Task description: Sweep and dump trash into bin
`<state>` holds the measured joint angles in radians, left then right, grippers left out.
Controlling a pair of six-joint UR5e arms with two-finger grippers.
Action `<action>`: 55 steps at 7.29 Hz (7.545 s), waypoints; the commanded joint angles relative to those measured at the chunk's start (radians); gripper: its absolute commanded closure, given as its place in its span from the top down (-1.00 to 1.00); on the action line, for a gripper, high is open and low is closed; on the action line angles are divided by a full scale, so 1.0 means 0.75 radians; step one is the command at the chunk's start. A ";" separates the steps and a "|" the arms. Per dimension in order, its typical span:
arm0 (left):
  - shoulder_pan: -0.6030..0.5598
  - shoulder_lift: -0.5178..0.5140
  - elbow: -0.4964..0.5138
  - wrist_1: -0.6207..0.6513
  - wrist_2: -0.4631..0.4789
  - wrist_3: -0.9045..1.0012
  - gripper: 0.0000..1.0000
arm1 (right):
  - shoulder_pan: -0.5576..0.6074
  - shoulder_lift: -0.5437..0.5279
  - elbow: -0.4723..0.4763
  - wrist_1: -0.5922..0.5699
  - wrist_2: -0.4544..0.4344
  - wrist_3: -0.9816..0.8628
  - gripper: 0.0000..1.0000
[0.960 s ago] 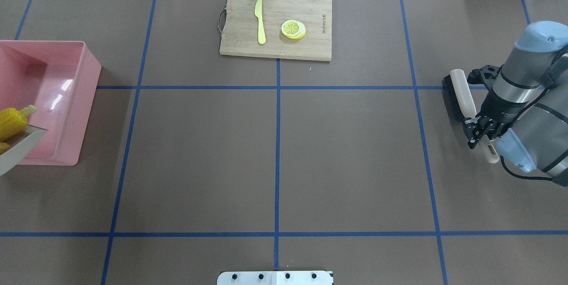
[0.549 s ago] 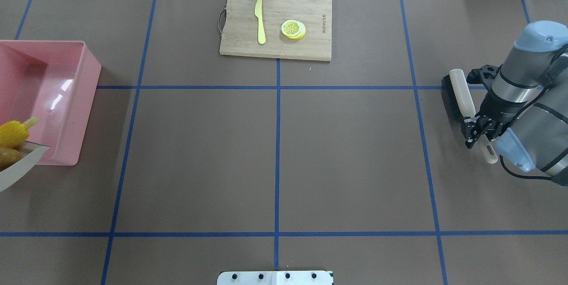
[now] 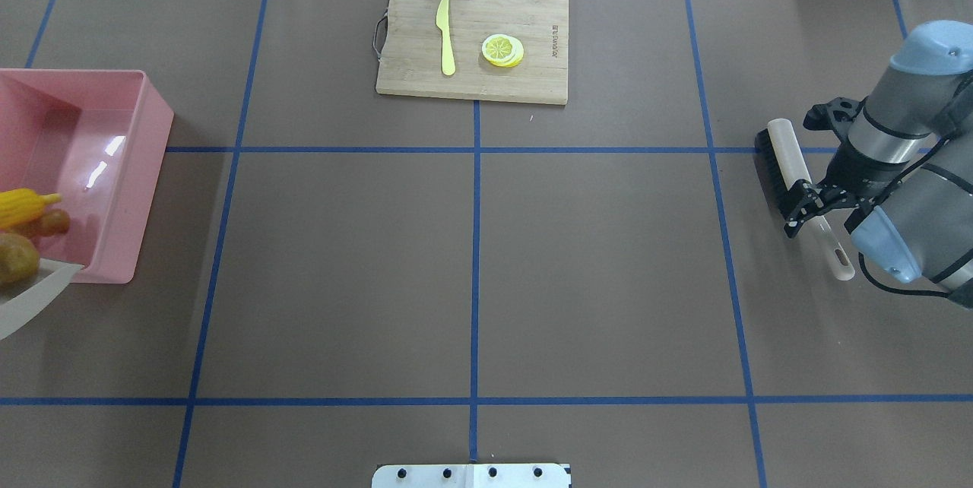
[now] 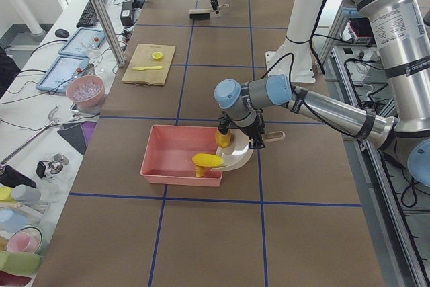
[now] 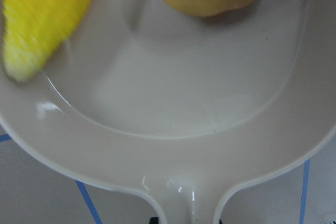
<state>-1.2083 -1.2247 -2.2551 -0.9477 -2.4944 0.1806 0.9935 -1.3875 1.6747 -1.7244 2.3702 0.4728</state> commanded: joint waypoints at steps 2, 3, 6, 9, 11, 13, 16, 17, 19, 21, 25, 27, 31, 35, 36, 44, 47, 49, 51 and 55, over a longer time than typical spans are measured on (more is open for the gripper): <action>0.001 -0.186 -0.022 0.346 0.012 0.041 -1.00 | 0.294 0.042 0.003 -0.004 -0.022 -0.104 1.00; -0.003 -0.283 -0.022 0.505 0.021 0.086 -1.00 | 0.392 0.012 -0.012 -0.008 -0.025 -0.309 1.00; -0.007 -0.398 -0.020 0.752 0.031 0.099 -1.00 | 0.636 -0.213 -0.006 -0.012 -0.084 -0.742 1.00; -0.009 -0.414 -0.022 0.799 0.072 0.139 -1.00 | 0.715 -0.386 0.048 0.035 -0.182 -0.755 1.00; -0.033 -0.414 -0.016 0.708 0.068 0.140 -1.00 | 0.715 -0.385 0.037 0.072 -0.223 -0.757 1.00; -0.137 -0.414 0.012 0.417 0.096 0.140 -1.00 | 0.713 -0.375 0.035 0.074 -0.223 -0.755 1.00; -0.195 -0.404 0.037 -0.091 0.068 0.133 -1.00 | 0.713 -0.365 0.019 0.102 -0.243 -0.747 1.00; -0.187 -0.400 0.059 -0.333 0.049 0.129 -1.00 | 0.710 -0.367 0.015 0.137 -0.252 -0.743 1.00; -0.032 -0.410 0.145 -0.698 0.017 0.135 -1.00 | 0.706 -0.375 0.015 0.137 -0.240 -0.747 1.00; 0.097 -0.451 0.200 -0.944 0.035 0.146 -1.00 | 0.706 -0.369 0.027 0.137 -0.235 -0.749 1.00; 0.308 -0.590 0.362 -1.211 0.139 0.317 -1.00 | 0.706 -0.367 0.027 0.137 -0.235 -0.741 1.00; 0.357 -0.714 0.446 -1.077 0.160 0.499 -1.00 | 0.706 -0.367 0.025 0.137 -0.235 -0.741 1.00; 0.447 -0.882 0.660 -1.015 0.315 0.604 -1.00 | 0.706 -0.365 0.070 0.137 -0.221 -0.739 1.00; 0.521 -1.022 0.847 -1.023 0.382 0.606 -1.00 | 0.706 -0.369 0.074 0.137 -0.215 -0.739 1.00; 0.545 -1.028 0.877 -1.025 0.383 0.606 -1.00 | 0.706 -0.369 0.074 0.137 -0.215 -0.739 1.00; 0.487 -1.022 0.829 -1.021 0.372 0.594 0.98 | 0.706 -0.367 0.076 0.137 -0.217 -0.737 1.00; 0.309 -1.032 0.794 -1.015 0.309 0.502 0.98 | 0.706 -0.367 0.076 0.137 -0.217 -0.737 1.00; 0.196 -1.002 0.712 -1.019 0.268 0.109 0.98 | 0.706 -0.367 0.076 0.137 -0.217 -0.737 1.00; 0.023 -0.991 0.706 -0.887 0.270 -0.067 0.98 | 0.706 -0.367 0.076 0.137 -0.217 -0.737 1.00; -0.104 -0.924 0.522 -0.337 0.268 -0.310 0.98 | 0.706 -0.367 0.078 0.137 -0.217 -0.737 1.00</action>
<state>-1.2326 -1.9490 -1.8417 -1.3098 -2.2934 -0.0226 1.5233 -1.6629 1.7331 -1.6214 2.2074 -0.0798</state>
